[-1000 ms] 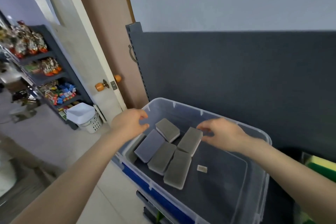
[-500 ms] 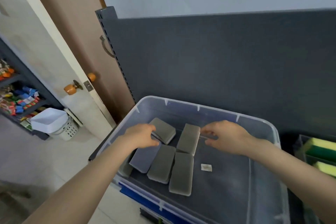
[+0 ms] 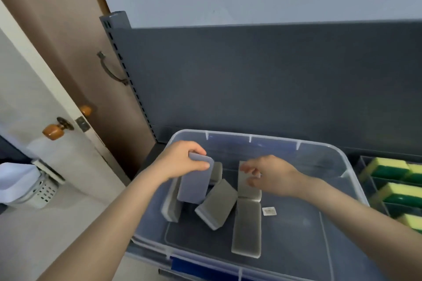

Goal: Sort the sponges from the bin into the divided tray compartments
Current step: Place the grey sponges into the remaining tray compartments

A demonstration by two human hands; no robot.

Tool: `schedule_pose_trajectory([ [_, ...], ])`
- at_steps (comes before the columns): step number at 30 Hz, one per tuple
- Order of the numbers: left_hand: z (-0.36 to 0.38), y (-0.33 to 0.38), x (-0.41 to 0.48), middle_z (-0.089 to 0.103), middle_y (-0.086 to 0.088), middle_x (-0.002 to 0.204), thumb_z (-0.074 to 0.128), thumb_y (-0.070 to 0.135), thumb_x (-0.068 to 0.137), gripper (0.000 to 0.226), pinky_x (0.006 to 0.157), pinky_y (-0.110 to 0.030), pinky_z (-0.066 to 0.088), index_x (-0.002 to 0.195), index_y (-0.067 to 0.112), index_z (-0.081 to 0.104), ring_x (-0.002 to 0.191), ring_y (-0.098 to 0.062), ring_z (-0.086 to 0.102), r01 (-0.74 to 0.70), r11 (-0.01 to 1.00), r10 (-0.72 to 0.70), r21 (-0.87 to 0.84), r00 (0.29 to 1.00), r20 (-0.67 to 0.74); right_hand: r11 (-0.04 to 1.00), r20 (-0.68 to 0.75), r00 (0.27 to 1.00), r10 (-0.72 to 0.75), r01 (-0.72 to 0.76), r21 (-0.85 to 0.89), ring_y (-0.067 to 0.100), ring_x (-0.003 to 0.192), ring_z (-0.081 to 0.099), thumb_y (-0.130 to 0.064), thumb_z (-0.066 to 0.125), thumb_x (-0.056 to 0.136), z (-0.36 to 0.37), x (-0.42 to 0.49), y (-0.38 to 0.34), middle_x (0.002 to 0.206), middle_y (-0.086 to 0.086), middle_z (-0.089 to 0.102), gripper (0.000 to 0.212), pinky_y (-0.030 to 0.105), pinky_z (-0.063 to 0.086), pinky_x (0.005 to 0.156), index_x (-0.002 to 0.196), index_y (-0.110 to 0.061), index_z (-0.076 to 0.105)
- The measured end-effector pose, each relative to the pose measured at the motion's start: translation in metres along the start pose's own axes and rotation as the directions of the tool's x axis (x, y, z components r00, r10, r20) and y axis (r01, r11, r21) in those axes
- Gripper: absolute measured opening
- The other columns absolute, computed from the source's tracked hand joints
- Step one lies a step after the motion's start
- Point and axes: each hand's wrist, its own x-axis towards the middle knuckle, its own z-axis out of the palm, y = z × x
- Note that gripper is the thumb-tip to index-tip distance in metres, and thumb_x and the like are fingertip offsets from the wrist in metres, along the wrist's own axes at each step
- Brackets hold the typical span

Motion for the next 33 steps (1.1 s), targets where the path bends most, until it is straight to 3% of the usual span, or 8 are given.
schedule_pose_trajectory([
  [4, -0.004, 0.013, 0.005, 0.065, 0.016, 0.106, 0.075, 0.026, 0.08, 0.026, 0.075, -0.015, 0.046, 0.105, 0.027, 0.069, 0.098, 0.002, 0.059, -0.085, 0.927, 0.043, -0.365, 0.992, -0.121, 0.975, -0.012, 1.0, 0.025, -0.022, 0.223, 0.004, 0.097, 0.057, -0.034, 0.061, 0.084, 0.003, -0.002, -0.012, 0.113, -0.01, 0.064, 0.042, 0.021, 0.045, 0.092, 0.125, -0.025, 0.056],
  [8, -0.002, 0.023, 0.01, 0.069, 0.007, 0.107, 0.071, 0.03, 0.08, 0.028, 0.083, -0.042, 0.057, 0.108, 0.029, 0.067, 0.103, -0.014, 0.064, -0.068, 0.762, 0.004, -0.644, 0.995, -0.101, 0.787, 0.086, 0.996, -0.015, -0.041, 0.615, 0.004, 0.103, 0.061, -0.04, 0.068, 0.08, 0.005, -0.01, -0.022, 0.11, -0.008, 0.067, 0.04, 0.023, 0.049, 0.093, 0.116, -0.024, 0.061],
  [13, 0.004, 0.026, 0.007, 0.067, -0.002, 0.108, 0.064, 0.016, 0.09, 0.02, 0.09, -0.047, 0.054, 0.11, 0.018, 0.064, 0.106, -0.022, 0.063, -0.049, 0.674, 0.007, -0.737, 0.998, -0.061, 0.642, -0.031, 0.994, 0.104, -0.043, 0.766, 0.012, 0.099, 0.066, -0.023, 0.073, 0.08, 0.002, -0.014, -0.034, 0.101, 0.0, 0.072, 0.02, 0.023, 0.05, 0.089, 0.099, -0.019, 0.068],
  [17, -0.006, 0.008, 0.008, 0.067, -0.001, 0.109, 0.075, 0.033, 0.067, 0.042, 0.089, -0.046, 0.055, 0.106, 0.022, 0.063, 0.103, -0.019, 0.065, -0.014, 0.771, 0.018, -0.637, 1.0, -0.001, 0.544, -0.165, 0.95, 0.265, -0.006, 0.839, 0.018, 0.087, 0.066, -0.014, 0.072, 0.077, -0.011, -0.006, -0.029, 0.094, 0.006, 0.071, 0.019, 0.037, 0.053, 0.087, 0.096, -0.013, 0.066],
  [20, -0.006, 0.003, 0.007, 0.062, 0.01, 0.111, 0.081, 0.036, 0.063, 0.064, 0.095, -0.038, 0.051, 0.121, 0.024, 0.056, 0.105, -0.009, 0.061, -0.031, 0.927, 0.06, -0.375, 0.996, 0.066, 0.645, -0.275, 0.919, 0.282, 0.031, 0.764, 0.011, 0.08, 0.064, -0.017, 0.07, 0.076, -0.019, -0.001, -0.028, 0.088, 0.001, 0.072, 0.015, 0.037, 0.053, 0.081, 0.091, -0.019, 0.069],
  [24, 0.0, 0.015, 0.001, 0.057, 0.014, 0.119, 0.084, 0.029, 0.069, 0.075, 0.099, -0.026, 0.042, 0.133, 0.035, 0.045, 0.113, -0.003, 0.054, -0.146, 0.951, 0.169, -0.273, 0.984, 0.062, 0.871, -0.299, 0.948, 0.113, 0.05, 0.489, 0.008, 0.071, 0.059, -0.017, 0.072, 0.071, -0.024, 0.005, -0.038, 0.079, 0.002, 0.069, 0.014, 0.034, 0.051, 0.077, 0.085, -0.018, 0.069],
  [29, 0.014, 0.019, 0.003, 0.061, 0.014, 0.11, 0.082, 0.029, 0.071, 0.059, 0.085, -0.023, 0.046, 0.123, 0.029, 0.055, 0.1, -0.006, 0.057, -0.231, 0.967, 0.229, -0.108, 0.973, -0.028, 0.852, -0.3, 0.95, 0.087, 0.085, 0.517, 0.007, 0.084, 0.064, -0.016, 0.076, 0.073, -0.029, 0.012, -0.041, 0.09, -0.006, 0.068, 0.031, 0.016, 0.051, 0.079, 0.103, -0.019, 0.066],
  [33, 0.024, 0.003, 0.01, 0.065, 0.013, 0.103, 0.08, 0.037, 0.068, 0.052, 0.084, -0.034, 0.051, 0.114, 0.026, 0.059, 0.096, -0.011, 0.061, -0.115, 0.98, 0.084, -0.165, 0.979, -0.185, 0.922, -0.275, 0.953, 0.122, -0.006, 0.388, 0.005, 0.081, 0.062, -0.015, 0.068, 0.078, -0.016, 0.007, -0.022, 0.09, -0.008, 0.067, 0.026, 0.017, 0.048, 0.079, 0.104, -0.018, 0.067],
])
